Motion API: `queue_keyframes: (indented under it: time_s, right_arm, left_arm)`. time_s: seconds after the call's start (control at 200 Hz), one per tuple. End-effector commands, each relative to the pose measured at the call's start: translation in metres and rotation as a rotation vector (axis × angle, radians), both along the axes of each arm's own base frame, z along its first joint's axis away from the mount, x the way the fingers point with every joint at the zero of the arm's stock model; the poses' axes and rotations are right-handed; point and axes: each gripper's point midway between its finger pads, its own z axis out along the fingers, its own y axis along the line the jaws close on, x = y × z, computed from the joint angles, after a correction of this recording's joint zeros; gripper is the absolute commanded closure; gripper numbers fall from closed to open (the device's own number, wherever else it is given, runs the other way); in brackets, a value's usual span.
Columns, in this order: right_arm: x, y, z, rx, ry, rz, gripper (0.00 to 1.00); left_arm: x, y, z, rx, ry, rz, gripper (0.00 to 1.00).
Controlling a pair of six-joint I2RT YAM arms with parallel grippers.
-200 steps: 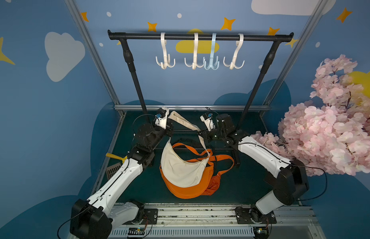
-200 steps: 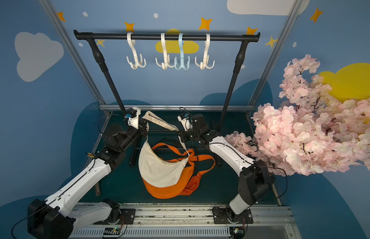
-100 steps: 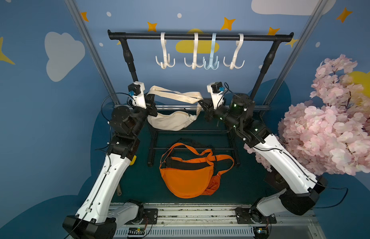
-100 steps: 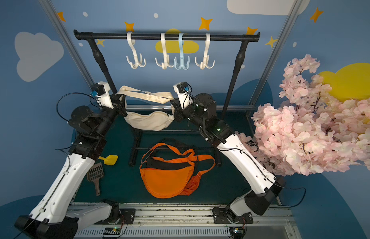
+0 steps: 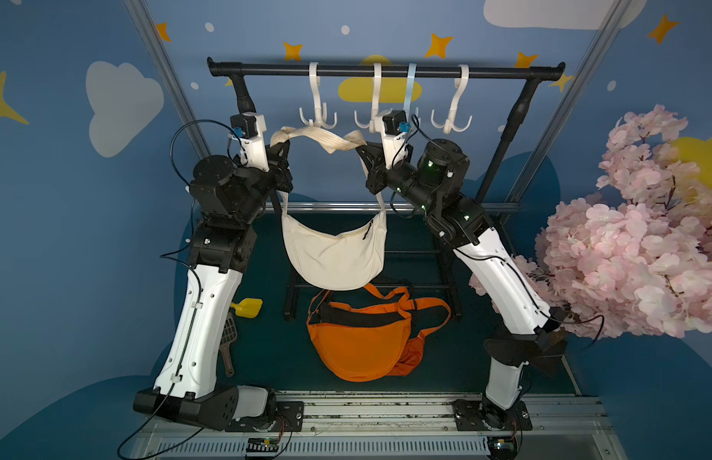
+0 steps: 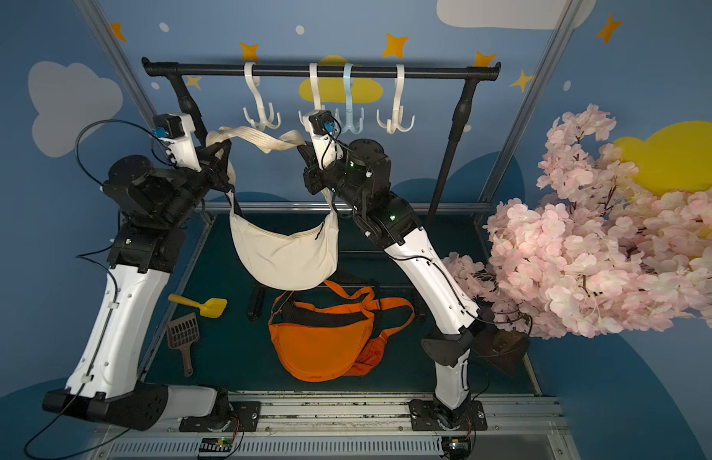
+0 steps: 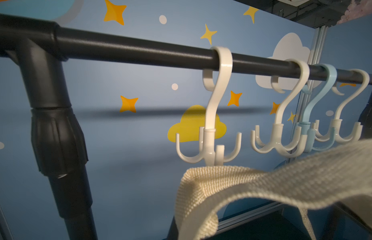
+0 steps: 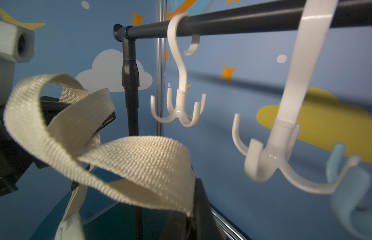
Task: Hang the bag on a hook
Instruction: Hang the bag on the hook.
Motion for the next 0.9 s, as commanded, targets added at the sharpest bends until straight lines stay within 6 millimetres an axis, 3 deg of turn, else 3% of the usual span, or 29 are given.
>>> queue_keyframes:
  time_s: [0.0,0.33,0.681,0.896]
  right_arm:
    - [-0.003,-0.003,0.019,0.055,-0.023,-0.008,1.00]
    - [0.012,0.005,0.040,0.220,-0.043,-0.021,1.00]
    - [0.043,0.021,0.009,0.236,0.030,-0.074,1.00]
    - [0.052,0.027,-0.006,0.229,0.068,-0.079,1.00]
  left_arm:
    - [-0.010,-0.011,0.011,-0.005,0.023,-0.085,0.96]
    - [0.007,-0.029,0.015,-0.003,0.159,-0.183,0.96]
    - [0.028,-0.025,-0.003,-0.037,0.289,-0.169,0.96]
    - [0.039,-0.020,-0.008,-0.074,0.312,-0.176,0.96]
